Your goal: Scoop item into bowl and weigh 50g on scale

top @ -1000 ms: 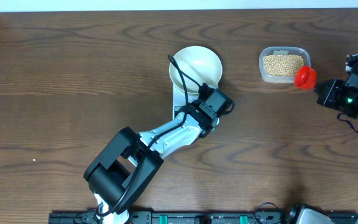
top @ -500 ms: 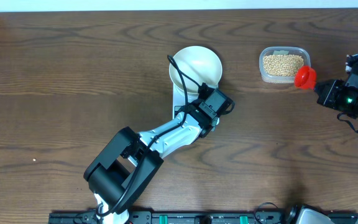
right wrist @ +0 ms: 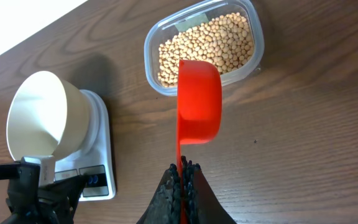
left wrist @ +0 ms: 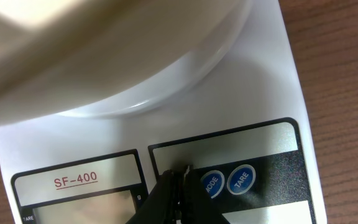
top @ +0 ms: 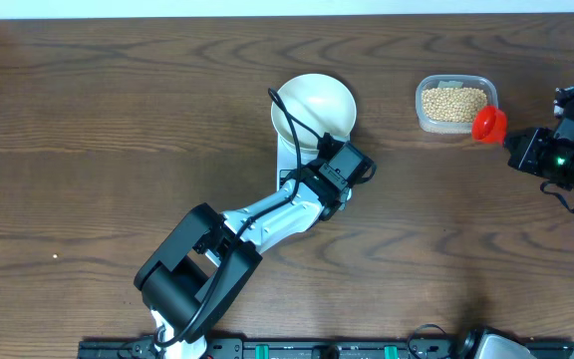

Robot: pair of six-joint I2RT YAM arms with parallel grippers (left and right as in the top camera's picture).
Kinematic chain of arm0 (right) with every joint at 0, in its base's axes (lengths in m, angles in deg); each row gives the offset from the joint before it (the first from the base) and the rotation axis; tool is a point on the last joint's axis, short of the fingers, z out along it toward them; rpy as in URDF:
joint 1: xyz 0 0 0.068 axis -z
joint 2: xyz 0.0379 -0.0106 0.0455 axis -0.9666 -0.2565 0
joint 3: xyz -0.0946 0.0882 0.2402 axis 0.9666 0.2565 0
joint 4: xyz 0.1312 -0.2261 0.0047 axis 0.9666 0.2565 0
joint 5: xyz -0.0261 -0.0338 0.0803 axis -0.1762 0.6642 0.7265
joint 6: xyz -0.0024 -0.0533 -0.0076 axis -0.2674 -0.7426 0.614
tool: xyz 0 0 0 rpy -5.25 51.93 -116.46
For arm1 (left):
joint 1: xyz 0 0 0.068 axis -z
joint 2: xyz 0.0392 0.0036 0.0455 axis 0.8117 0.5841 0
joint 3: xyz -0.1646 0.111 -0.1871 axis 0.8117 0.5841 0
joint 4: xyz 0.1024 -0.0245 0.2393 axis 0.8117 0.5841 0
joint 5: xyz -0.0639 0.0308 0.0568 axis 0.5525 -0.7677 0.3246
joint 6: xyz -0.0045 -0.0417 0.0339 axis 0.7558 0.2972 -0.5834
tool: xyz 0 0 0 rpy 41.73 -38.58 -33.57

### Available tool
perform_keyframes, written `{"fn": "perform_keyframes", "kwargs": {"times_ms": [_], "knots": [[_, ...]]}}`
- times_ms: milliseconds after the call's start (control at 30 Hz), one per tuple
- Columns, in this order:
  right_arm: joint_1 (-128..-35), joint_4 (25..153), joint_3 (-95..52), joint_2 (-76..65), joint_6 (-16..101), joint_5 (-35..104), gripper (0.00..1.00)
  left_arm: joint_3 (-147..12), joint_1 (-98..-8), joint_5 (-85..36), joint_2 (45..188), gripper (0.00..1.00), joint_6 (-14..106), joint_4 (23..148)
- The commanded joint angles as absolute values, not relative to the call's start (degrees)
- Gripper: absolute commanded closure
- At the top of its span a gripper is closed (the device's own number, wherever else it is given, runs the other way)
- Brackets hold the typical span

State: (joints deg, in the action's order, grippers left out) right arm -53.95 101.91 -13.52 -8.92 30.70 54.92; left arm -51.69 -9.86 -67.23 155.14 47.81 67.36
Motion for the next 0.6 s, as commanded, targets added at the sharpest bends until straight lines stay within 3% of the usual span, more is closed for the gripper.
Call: {"fn": "perform_keyframes", "kwargs": {"times_ms": [0, 567], "knots": [[-54.3, 102.0, -14.5, -9.1, 29.7, 55.3, 0.99, -47.4, -12.5, -70.5, 161.5, 0.93, 48.4, 70.3], [-54.3, 102.0, -14.5, -9.1, 29.6, 55.3, 0.99, -47.4, -12.5, -71.0, 161.6, 0.93, 48.6, 72.1]]}}
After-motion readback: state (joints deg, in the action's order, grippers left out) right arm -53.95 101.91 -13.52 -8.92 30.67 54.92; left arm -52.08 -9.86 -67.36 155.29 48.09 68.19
